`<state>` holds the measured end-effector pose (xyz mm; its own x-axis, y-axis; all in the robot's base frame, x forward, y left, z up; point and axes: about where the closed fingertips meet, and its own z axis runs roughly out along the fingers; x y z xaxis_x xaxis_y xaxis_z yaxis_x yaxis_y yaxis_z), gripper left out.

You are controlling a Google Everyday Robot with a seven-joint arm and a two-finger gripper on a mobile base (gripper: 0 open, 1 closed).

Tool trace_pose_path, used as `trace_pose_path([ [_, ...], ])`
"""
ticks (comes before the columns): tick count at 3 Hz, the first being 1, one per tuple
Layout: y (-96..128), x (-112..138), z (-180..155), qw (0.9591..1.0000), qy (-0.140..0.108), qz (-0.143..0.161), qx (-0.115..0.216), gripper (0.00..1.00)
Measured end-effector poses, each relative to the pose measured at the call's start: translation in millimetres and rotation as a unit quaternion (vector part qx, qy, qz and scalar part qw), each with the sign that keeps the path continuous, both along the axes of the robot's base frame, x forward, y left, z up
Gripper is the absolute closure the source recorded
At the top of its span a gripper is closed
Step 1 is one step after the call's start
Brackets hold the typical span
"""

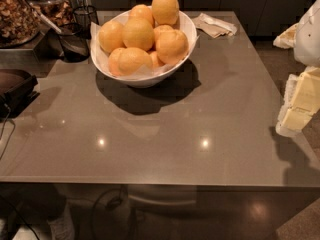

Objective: Pick orange from white bowl

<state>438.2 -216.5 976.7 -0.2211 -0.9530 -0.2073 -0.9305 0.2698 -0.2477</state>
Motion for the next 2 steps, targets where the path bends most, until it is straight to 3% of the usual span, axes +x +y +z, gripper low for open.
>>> trace_pose_path([
  [1, 0.0, 0.0, 0.0, 1.0000, 0.000, 0.000, 0.000, 0.00],
  [2, 10.0, 8.2, 5.8, 0.9993, -0.013, -0.017, 0.030, 0.00],
])
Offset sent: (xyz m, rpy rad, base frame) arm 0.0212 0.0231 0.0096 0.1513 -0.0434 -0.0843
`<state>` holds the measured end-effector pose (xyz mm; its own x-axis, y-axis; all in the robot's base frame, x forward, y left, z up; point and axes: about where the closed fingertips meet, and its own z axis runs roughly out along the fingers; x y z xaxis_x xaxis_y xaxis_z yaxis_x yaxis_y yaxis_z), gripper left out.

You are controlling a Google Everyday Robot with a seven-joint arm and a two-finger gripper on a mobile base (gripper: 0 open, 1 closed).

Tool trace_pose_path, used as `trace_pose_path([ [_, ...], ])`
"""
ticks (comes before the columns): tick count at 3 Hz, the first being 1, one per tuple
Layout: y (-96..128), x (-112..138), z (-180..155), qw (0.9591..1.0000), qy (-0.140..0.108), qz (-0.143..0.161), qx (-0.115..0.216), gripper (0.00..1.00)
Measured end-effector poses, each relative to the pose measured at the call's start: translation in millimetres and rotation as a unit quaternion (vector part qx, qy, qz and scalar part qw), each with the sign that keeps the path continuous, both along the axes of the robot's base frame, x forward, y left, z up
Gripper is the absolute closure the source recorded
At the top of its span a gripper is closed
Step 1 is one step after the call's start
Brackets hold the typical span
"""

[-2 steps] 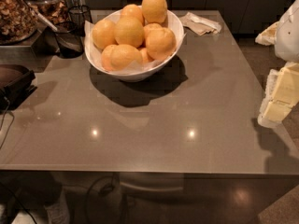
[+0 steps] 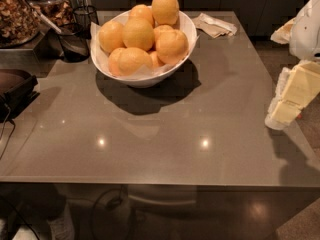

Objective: Pick orange from white bowl

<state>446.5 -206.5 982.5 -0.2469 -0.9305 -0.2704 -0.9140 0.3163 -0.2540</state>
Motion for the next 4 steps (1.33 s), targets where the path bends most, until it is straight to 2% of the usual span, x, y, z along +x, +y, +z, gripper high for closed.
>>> trace_pose_path([
  [1, 26, 24, 9, 0.9996, 0.005, -0.014, 0.022, 0.00],
  [2, 63, 51, 16, 0.9996, 0.018, 0.001, 0.020, 0.00],
  [3, 79, 57, 17, 0.9996, 0.023, 0.012, -0.009, 0.00],
  [4, 81, 60, 18, 0.9998, 0.016, 0.012, -0.005, 0.00],
])
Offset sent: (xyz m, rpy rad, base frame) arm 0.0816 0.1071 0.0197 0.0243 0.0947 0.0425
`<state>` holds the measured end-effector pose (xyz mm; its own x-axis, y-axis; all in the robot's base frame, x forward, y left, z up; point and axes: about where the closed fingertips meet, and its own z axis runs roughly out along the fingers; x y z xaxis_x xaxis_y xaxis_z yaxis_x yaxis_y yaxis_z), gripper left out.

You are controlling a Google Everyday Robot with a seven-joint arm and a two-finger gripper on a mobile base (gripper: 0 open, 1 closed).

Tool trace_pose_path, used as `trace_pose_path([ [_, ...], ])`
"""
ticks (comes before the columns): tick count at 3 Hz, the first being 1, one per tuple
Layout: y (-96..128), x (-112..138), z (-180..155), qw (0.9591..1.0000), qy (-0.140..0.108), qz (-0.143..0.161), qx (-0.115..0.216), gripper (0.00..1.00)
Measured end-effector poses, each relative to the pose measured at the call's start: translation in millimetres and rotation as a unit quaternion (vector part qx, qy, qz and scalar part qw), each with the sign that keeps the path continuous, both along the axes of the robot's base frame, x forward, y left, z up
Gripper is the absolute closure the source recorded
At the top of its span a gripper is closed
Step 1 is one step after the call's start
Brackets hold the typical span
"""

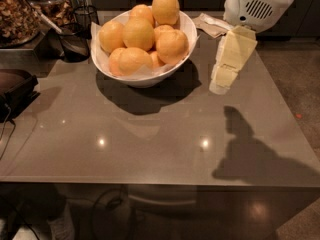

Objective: Pick orange from white bowl

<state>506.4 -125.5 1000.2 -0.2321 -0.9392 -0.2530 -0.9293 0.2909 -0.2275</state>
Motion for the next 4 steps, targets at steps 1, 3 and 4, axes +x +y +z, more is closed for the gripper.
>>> trace_pose_path([
  [1, 31, 31, 8, 0.9991, -0.022, -0.020, 0.029, 0.00],
  [3, 85, 67, 16, 0.9987, -0.027, -0.016, 0.040, 0.00],
  [4, 90, 69, 16, 0.9983, -0.033, -0.011, 0.046, 0.00],
])
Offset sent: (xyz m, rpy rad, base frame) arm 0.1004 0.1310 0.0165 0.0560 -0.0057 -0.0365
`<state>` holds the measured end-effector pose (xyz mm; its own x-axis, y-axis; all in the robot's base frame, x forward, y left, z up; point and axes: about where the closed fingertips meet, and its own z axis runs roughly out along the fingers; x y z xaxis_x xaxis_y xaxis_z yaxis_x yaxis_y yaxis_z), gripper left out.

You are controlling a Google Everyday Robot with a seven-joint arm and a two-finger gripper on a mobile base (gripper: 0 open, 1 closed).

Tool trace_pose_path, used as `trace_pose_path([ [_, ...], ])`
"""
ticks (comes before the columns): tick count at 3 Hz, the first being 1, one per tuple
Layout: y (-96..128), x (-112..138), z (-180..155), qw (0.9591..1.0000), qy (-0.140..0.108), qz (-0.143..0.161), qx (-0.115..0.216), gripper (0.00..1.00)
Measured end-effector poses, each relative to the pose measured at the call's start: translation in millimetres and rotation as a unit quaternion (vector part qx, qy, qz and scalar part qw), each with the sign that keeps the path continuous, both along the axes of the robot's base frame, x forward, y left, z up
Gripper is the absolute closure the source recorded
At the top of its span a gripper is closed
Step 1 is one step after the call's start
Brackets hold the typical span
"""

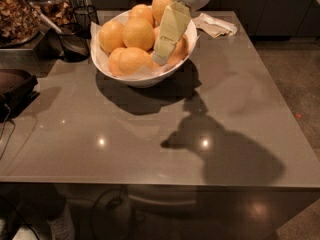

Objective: Pick orange from white bowl

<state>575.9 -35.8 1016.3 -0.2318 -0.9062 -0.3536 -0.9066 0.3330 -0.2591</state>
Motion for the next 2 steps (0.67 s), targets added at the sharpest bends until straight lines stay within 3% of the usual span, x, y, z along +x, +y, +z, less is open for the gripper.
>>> trace_pose_path([
  [2, 69, 41, 2, 0.9989, 0.011, 0.017, 0.041, 0.00],
])
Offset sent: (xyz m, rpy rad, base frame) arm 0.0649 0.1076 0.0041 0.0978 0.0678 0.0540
